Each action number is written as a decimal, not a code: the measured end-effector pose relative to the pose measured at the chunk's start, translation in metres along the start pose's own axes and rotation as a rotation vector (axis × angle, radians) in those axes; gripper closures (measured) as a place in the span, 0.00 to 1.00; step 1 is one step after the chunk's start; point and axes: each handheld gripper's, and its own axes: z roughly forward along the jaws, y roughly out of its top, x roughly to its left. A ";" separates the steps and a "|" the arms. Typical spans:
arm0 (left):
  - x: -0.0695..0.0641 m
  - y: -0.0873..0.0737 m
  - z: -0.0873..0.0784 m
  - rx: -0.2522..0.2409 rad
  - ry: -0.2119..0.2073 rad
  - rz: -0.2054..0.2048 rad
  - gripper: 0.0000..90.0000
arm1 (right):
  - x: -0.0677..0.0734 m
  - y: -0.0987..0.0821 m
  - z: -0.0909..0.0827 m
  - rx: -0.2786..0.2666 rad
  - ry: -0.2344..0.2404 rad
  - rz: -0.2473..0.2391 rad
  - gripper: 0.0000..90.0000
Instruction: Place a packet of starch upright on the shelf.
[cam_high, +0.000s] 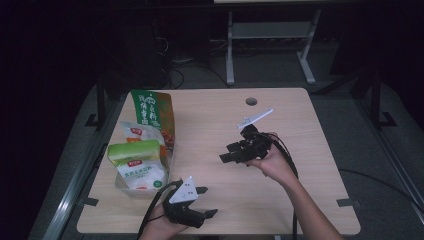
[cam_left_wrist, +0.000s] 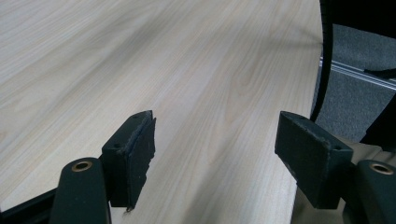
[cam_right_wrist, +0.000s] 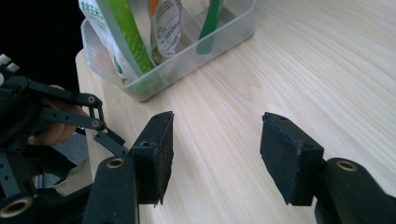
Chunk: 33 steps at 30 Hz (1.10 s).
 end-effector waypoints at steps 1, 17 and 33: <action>0.001 0.000 0.000 0.002 0.002 0.010 0.31 | -0.001 -0.002 -0.001 -0.002 -0.001 0.003 0.48; 0.002 0.000 -0.002 0.009 0.007 0.006 0.31 | -0.012 -0.040 -0.018 -0.012 -0.030 0.065 0.47; 0.002 -0.001 -0.001 0.004 0.012 -0.003 0.31 | -0.020 -0.088 -0.025 -0.005 -0.053 0.119 0.47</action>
